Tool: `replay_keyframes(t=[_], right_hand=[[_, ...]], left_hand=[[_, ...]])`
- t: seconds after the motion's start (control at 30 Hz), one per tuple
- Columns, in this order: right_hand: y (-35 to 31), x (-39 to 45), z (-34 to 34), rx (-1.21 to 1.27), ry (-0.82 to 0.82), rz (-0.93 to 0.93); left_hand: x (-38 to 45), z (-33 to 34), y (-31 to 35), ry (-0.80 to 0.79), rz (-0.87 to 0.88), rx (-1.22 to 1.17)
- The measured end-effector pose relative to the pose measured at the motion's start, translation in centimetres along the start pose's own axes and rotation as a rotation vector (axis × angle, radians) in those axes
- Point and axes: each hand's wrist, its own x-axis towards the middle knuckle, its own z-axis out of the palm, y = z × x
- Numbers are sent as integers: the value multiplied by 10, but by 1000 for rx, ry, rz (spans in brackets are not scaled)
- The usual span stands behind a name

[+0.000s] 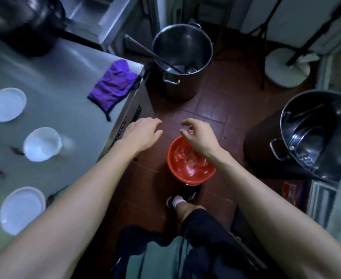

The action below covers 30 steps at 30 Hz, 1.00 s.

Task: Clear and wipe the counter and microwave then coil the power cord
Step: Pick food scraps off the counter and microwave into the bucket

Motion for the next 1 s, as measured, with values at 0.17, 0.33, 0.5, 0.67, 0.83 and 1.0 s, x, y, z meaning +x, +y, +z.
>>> replay_keyframes(t=[0.17, 0.33, 0.5, 0.67, 0.83, 1.0], right_hand=[[-77, -39, 14, -67, 23, -192], [-151, -105, 43, -62, 4, -340], [-221, -159, 71, -71, -16, -456], [-289, -198, 101, -117, -76, -603], [-352, -232, 137, -147, -129, -747], [-402, -268, 180, -203, -194, -857]], left_hand=[[-97, -14, -47, 152, -118, -68], [-211, -17, -97, 280, -222, -159], [-314, -20, -135, 393, -348, -179], [-397, -22, -174, 498, -429, -221], [-474, -16, -217, 607, -567, -250], [-546, 4, -245, 666, -698, -252]])
